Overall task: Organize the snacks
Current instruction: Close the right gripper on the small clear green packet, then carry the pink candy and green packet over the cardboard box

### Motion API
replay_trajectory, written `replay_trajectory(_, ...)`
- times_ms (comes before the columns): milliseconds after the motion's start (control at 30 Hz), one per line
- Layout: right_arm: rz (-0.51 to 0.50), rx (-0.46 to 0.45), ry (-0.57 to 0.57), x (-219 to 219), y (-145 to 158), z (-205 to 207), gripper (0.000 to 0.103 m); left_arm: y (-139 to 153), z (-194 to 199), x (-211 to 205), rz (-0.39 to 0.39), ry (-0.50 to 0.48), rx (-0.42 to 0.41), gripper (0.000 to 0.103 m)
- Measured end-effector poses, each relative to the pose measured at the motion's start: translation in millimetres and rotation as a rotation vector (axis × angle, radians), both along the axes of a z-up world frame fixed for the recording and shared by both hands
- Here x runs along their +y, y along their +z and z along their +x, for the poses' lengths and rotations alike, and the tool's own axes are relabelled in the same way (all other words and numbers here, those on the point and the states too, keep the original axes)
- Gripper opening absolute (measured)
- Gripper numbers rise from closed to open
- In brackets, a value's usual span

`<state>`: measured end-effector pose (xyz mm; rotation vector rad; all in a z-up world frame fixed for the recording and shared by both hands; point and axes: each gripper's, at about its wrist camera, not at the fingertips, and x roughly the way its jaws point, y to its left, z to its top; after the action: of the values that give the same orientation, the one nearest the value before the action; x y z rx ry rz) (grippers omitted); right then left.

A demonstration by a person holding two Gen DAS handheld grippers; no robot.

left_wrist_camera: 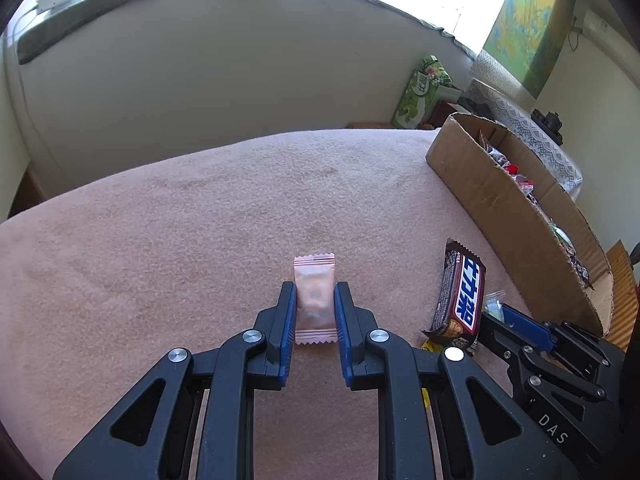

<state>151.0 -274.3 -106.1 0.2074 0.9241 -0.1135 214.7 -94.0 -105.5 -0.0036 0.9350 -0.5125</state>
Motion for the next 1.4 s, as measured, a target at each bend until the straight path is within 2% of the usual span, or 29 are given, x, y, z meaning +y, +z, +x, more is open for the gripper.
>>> replay_trajectory(200, 0.015, -0.009, 0.013, -1, 1, -3, 0.019, 3, -1, 3, -0.005, 0.005, -0.004, 0.017)
replay_trajectory(400, 0.020, -0.033, 0.052, -1, 12, -13, 0.019, 21, -14, 8, -0.011, 0.017, -0.043, 0.017)
replay_trajectory(767, 0.007, -0.128, 0.124, -9, 55, -31, 0.019, 56, -43, -12, -0.043, -0.013, -0.107, 0.017)
replay_trajectory(1067, -0.027, -0.167, 0.107, -57, 83, -22, 0.019, 75, -62, -62, -0.076, -0.081, -0.133, 0.017)
replay_trajectory(1200, -0.065, -0.170, 0.085, -81, 88, -14, 0.019, 78, -69, -85, -0.091, -0.116, -0.133, 0.017)
replay_trajectory(1400, -0.058, -0.157, 0.070, -120, 94, -3, 0.019, 82, -77, -116, -0.101, -0.162, -0.128, 0.017)
